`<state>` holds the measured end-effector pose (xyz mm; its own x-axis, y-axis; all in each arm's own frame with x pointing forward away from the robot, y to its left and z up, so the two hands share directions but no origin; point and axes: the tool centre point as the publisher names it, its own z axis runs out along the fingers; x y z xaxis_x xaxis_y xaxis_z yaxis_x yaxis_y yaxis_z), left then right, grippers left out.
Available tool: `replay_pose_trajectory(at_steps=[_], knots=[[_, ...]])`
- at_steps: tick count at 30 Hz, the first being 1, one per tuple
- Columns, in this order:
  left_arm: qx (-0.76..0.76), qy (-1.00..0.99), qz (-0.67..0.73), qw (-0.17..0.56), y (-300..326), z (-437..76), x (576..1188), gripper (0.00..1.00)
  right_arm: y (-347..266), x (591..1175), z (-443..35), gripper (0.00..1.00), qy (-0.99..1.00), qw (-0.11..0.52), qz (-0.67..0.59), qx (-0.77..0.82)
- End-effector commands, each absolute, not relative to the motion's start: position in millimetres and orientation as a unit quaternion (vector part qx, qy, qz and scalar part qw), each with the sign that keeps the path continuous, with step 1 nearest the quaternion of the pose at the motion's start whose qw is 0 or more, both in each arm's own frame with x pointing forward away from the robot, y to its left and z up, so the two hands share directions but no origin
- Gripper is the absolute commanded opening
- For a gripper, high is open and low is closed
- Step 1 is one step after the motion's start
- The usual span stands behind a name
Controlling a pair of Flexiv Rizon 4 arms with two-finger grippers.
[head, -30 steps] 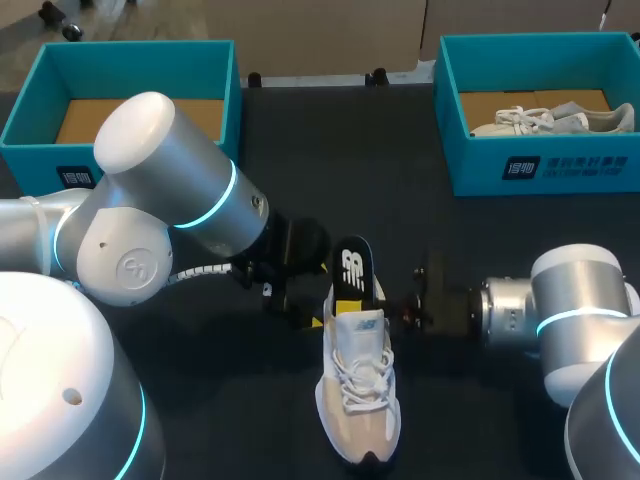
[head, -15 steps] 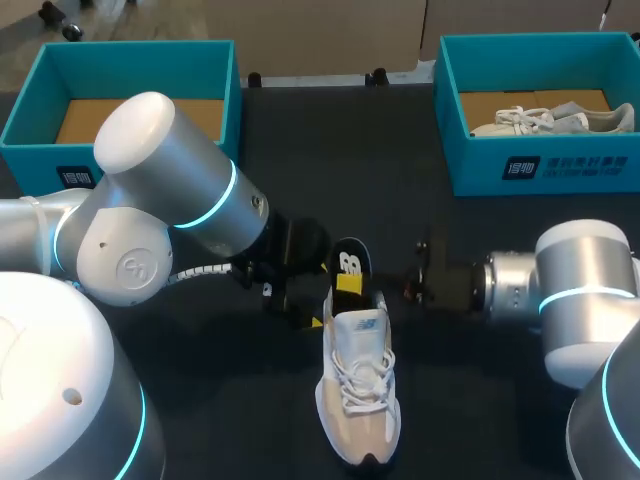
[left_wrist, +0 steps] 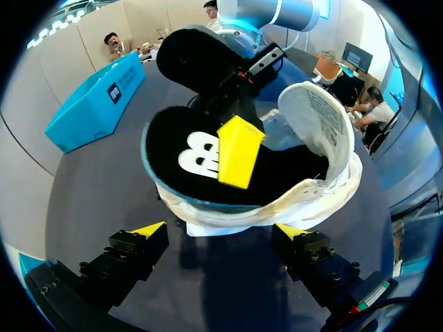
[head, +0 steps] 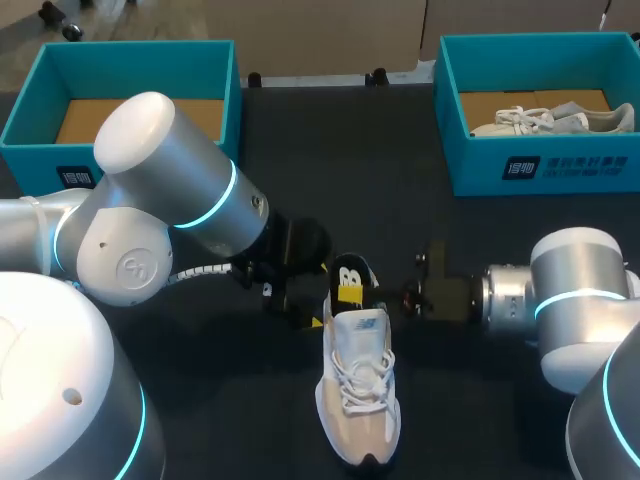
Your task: Take the shoe out of the shoebox, open the shoe tongue, remove and reinsert the insole, then place the shoe into the shoebox
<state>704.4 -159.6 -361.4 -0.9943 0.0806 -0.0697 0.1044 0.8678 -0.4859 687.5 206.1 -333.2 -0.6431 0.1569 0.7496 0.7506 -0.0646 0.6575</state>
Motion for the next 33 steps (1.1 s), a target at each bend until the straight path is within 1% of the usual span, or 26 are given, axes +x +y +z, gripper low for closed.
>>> replay_pose_trajectory(at_steps=[1,5,6,7,9,11,13,16,20,22,24,25,33], knots=[[0.048,0.966,-0.253,0.024,-159,-362,704,1.00,208,676,-344,0.00,-0.641,0.239,-0.634,-0.360],[0.048,0.966,-0.253,0.024,-159,-362,704,1.00,207,671,-343,0.00,-0.640,0.240,-0.633,-0.364],[0.048,0.966,-0.253,0.024,-159,-362,704,1.00,207,671,-341,0.14,-0.641,0.237,-0.635,-0.361],[0.048,0.966,-0.253,0.024,-159,-362,704,1.00,207,672,-337,0.25,-0.642,0.233,-0.636,-0.359],[0.048,0.966,-0.253,0.024,-159,-362,704,1.00,207,674,-330,0.39,-0.646,0.224,-0.640,-0.351],[0.048,0.966,-0.253,0.024,-159,-362,704,1.00,207,676,-325,0.44,-0.649,0.218,-0.642,-0.345],[0.048,0.966,-0.253,0.024,-159,-362,704,1.00,207,679,-320,0.45,-0.653,0.211,-0.644,-0.338],[0.048,0.966,-0.253,0.024,-159,-362,704,1.00,207,684,-313,0.44,-0.657,0.202,-0.646,-0.331],[0.048,0.966,-0.253,0.024,-159,-362,704,1.00,205,691,-308,0.40,-0.660,0.195,-0.648,-0.326],[0.048,0.966,-0.253,0.024,-159,-362,704,1.00,204,695,-308,0.31,-0.660,0.194,-0.648,-0.326],[0.048,0.966,-0.253,0.024,-159,-362,704,1.00,204,699,-309,0.12,-0.659,0.193,-0.649,-0.327],[0.048,0.966,-0.253,0.024,-159,-362,704,1.00,203,702,-311,0.00,-0.657,0.194,-0.650,-0.330],[0.048,0.966,-0.253,0.024,-159,-362,704,1.00,204,701,-326,0.00,-0.651,0.208,-0.642,-0.346]])
